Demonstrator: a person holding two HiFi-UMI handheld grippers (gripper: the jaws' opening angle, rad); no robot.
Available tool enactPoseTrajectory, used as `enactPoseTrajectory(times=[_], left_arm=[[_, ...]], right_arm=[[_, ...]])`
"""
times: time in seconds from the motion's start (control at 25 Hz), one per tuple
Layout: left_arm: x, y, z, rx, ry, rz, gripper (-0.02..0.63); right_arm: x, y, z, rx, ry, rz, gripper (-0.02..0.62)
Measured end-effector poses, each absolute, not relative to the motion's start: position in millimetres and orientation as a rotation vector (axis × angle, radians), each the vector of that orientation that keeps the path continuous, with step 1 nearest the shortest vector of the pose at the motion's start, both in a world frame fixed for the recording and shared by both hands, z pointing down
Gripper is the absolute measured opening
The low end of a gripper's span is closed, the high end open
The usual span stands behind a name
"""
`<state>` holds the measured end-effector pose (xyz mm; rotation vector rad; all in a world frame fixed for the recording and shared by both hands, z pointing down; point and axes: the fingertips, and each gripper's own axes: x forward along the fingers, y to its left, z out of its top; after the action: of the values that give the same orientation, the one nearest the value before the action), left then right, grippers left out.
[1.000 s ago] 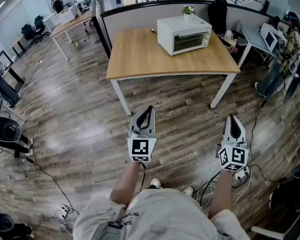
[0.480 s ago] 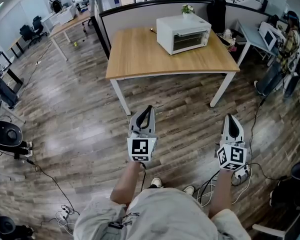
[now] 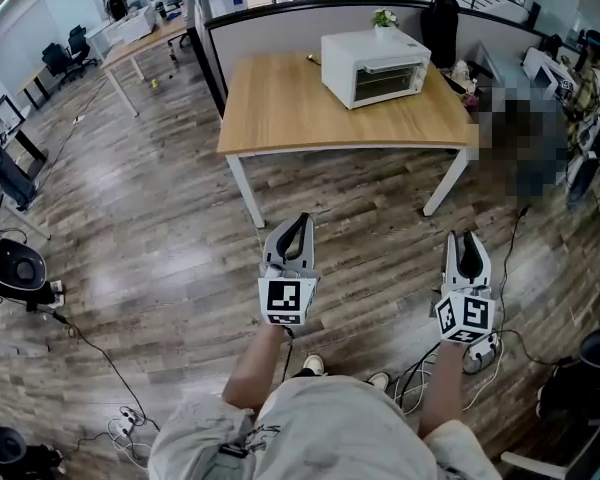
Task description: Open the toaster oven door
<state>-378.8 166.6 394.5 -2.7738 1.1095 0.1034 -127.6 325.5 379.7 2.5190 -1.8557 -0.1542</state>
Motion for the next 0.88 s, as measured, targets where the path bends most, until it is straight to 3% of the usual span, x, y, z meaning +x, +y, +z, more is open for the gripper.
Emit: enactPoseTrajectory(times=[0.08, 0.44, 0.88], left_arm=[[-383.7, 162.4, 396.2, -2.775, 1.106, 0.102, 0.017], [-403.9, 146.3, 401.3, -2.813, 1.096, 0.109, 0.016], [-373.3, 127.6, 412.7, -2.827, 1.084, 0.071, 0.016]], right_arm=[[-133.7, 321.0, 378.7, 2.514, -1.856, -0.166, 0.143], [-155.5, 315.6, 378.8, 2.517, -1.811, -0.162, 0.146], [-122.7, 305.7, 386.6, 2.548, -1.792, -0.140, 0.147]])
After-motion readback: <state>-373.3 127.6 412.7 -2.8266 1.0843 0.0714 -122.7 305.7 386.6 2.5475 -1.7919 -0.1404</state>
